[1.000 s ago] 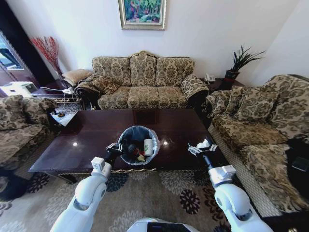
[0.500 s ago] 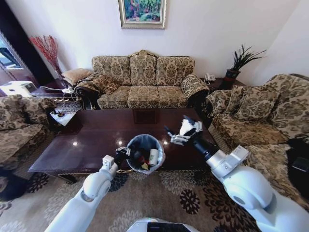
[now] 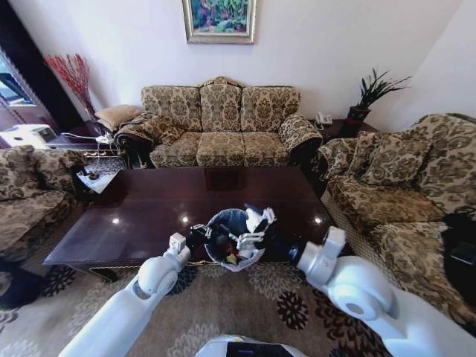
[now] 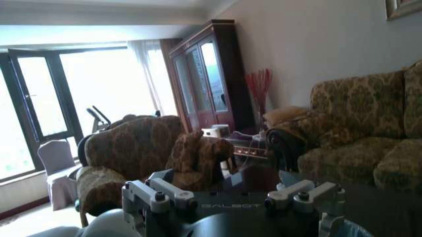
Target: Move to the front of the table and place the trash on the table into the trash bin.
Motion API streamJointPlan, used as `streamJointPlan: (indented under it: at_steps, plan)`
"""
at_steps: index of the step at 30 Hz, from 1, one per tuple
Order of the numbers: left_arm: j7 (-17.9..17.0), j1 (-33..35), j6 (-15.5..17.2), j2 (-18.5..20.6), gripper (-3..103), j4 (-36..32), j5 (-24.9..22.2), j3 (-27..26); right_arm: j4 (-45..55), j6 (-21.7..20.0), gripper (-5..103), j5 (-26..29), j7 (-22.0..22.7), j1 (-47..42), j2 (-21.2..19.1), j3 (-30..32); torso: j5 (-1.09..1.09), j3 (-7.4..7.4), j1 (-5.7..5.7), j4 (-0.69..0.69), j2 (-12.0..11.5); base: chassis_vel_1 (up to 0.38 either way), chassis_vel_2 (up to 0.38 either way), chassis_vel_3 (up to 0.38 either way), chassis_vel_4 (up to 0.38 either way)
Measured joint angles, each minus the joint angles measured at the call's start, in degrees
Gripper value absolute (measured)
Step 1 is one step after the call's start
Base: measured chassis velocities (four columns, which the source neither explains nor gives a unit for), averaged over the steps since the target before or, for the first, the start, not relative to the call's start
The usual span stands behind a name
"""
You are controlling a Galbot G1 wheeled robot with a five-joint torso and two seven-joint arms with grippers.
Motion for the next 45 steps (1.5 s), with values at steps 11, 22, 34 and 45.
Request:
streamJointPlan:
  at_steps: [11, 22, 34, 45]
  plan:
    - [0.5, 0.6, -0.6, 0.1, 2, -1.0, 0.2, -2.2, -4.1, 0.4, 100, -3.1, -0.2, 0.4, 2.8, -5.2, 0.0, 0.0, 0.0, 0.0, 0.0, 0.0, 0.0, 0.0, 0.0]
    - [0.9, 0.4, -1.1, -0.1, 2, -1.1, 0.5, -2.6, -5.6, 1.3, 100, -6.9, -2.1, -3.0, 1.3, -1.4, 0.0, 0.0, 0.0, -0.01, 0.0, 0.0, 0.0, 0.0, 0.0]
    - [1.3, 1.3, -1.1, -0.6, 2, -1.8, 1.1, -3.4, -7.8, 2.3, 100, -7.8, -3.3, -1.5, 2.1, -2.4, 0.0, 0.0, 0.0, -0.01, 0.0, 0.0, 0.0, 0.0, 0.0]
    - [1.6, 2.0, -1.2, -0.3, 2, -2.5, 1.7, -3.6, -12.2, 2.9, 100, -9.8, -2.4, 2.8, 4.5, -6.7, 0.01, 0.0, 0.0, 0.0, 0.0, 0.0, 0.0, 0.0, 0.0]
